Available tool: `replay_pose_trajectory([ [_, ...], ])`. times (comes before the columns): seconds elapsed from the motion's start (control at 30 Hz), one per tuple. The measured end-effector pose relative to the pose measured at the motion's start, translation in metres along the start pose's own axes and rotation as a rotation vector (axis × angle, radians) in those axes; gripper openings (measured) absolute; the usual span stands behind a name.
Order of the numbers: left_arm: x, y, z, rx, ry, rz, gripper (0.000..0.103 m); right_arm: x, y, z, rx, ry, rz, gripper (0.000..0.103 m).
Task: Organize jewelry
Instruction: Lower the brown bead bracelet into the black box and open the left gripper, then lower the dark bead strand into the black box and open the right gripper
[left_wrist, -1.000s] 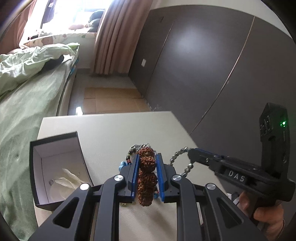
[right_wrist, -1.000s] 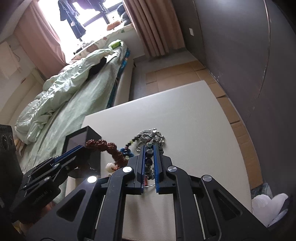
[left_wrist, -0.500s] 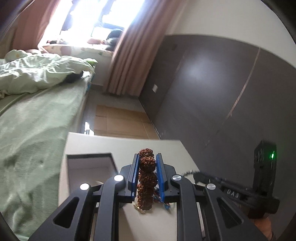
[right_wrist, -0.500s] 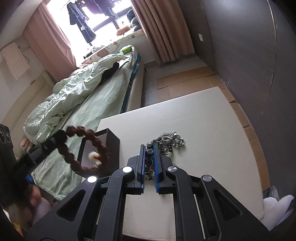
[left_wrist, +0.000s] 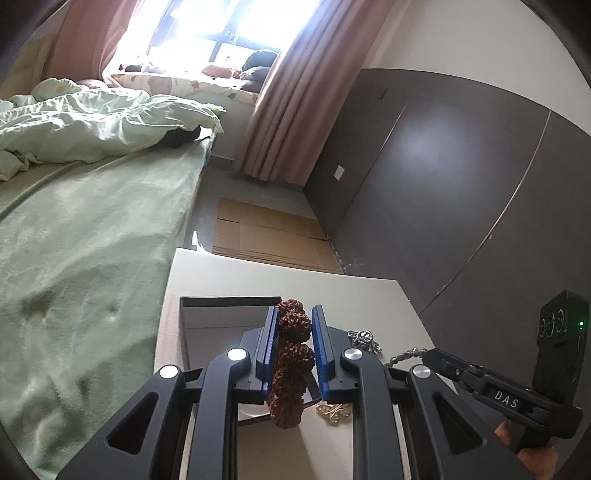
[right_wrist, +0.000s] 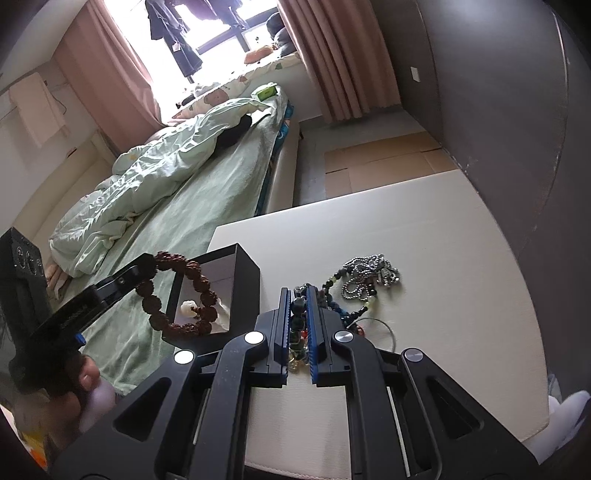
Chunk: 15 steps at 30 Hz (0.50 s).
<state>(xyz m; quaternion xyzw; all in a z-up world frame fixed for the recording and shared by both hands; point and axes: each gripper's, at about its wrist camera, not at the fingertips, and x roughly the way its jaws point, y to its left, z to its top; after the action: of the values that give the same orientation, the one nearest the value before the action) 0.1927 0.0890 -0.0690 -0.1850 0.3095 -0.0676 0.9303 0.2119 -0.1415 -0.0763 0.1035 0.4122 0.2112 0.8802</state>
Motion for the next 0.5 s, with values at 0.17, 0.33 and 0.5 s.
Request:
replay_pose_trajectory([
  [0.17, 0.018, 0.016, 0.002, -0.053, 0.042, 0.067, 0.042, 0.008, 0.004, 0.0, -0.005, 0.012, 0.006, 0.009],
  [0.33, 0.008, 0.032, 0.003, -0.103, 0.004, 0.11, 0.066, 0.013, 0.013, 0.001, -0.028, 0.008, 0.019, 0.009],
  [0.5, -0.007, 0.043, 0.0, -0.132, -0.002, 0.128, 0.066, 0.014, 0.023, 0.007, -0.04, -0.02, 0.062, 0.009],
])
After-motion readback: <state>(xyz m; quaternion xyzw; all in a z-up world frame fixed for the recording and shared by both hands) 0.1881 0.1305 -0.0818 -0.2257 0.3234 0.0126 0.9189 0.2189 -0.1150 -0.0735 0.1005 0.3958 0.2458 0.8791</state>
